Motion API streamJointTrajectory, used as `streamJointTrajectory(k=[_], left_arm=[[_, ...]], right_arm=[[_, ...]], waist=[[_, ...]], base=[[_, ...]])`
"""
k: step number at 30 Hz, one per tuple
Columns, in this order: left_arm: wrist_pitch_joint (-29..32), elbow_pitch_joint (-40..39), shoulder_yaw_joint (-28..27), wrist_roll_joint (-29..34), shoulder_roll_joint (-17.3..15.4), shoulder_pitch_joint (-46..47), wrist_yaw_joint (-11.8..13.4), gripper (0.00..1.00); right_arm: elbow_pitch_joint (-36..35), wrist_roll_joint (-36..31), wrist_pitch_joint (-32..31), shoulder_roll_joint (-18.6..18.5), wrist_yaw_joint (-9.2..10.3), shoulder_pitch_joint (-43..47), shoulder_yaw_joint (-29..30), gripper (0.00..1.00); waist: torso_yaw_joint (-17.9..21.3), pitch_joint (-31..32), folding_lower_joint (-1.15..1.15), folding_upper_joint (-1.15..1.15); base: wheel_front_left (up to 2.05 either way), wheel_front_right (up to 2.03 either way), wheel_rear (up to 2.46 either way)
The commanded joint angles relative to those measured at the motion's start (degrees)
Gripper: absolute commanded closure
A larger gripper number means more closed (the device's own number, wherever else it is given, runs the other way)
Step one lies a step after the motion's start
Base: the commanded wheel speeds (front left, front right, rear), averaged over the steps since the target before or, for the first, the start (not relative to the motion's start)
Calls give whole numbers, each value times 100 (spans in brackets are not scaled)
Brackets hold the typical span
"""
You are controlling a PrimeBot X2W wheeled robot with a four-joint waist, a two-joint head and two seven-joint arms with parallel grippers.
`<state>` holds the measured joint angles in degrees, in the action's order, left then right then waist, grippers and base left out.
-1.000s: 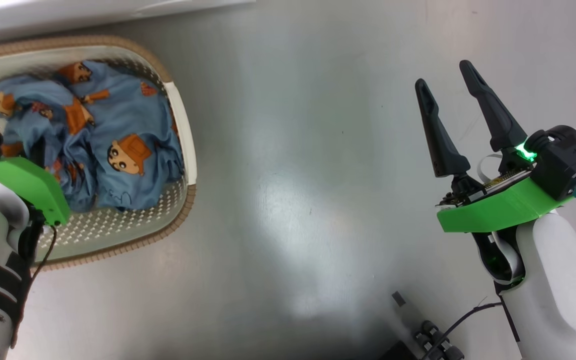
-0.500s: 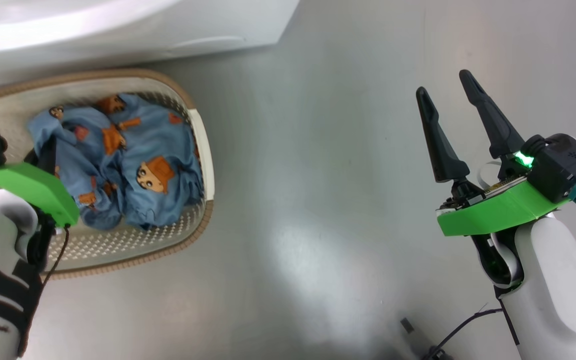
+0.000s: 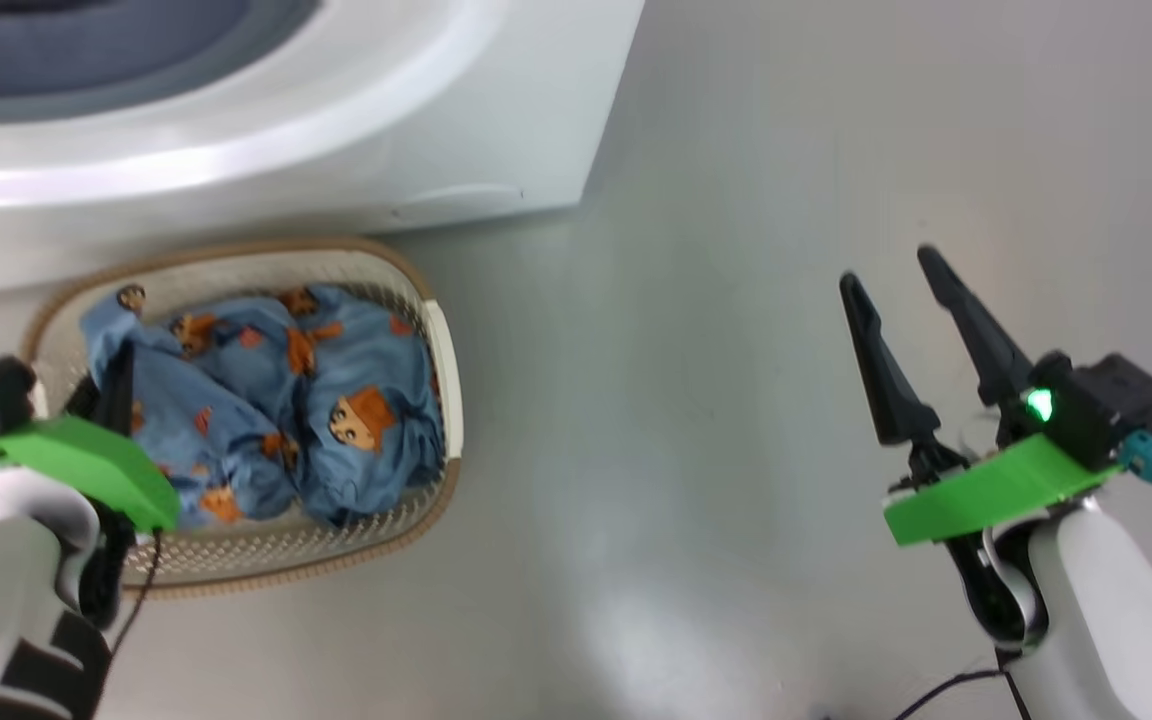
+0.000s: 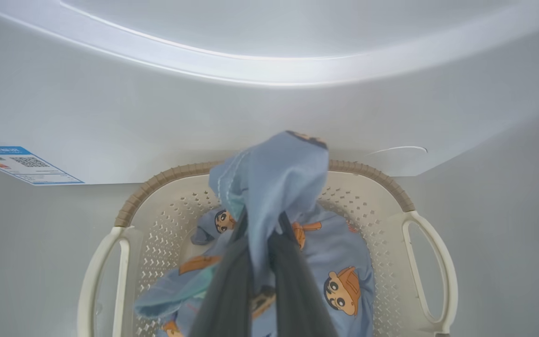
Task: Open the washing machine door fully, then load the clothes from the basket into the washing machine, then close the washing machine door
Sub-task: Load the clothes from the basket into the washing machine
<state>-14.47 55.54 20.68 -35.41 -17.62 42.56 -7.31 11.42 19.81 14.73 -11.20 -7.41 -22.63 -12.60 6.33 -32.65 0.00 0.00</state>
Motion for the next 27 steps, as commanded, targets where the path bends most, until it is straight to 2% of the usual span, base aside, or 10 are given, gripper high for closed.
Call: streamJointTrajectory(k=[1, 14, 20, 27], left_arm=[[-52, -258, -388, 200, -201, -314, 24, 100], [-52, -1388, -1410, 1065, 71, -1349, -9, 100], [-52, -2202, -1802, 1387, 227, -2008, -15, 100], [-52, -3027, -2116, 1532, 355, -2687, -17, 100]], right_arm=[[-63, 121, 27, -58, -8, 326, -51, 0], [88, 197, 27, -166, -8, 973, 41, 0], [111, 231, 27, -182, -8, 1269, 76, 0], [128, 283, 27, -245, -8, 1550, 121, 0]], waist=[[-76, 481, 0, 0], [-159, 1386, 0, 0], [-211, 1823, 0, 0], [-267, 2217, 0, 0]], base=[[0, 0, 0], [0, 0, 0], [0, 0, 0], [0, 0, 0]])
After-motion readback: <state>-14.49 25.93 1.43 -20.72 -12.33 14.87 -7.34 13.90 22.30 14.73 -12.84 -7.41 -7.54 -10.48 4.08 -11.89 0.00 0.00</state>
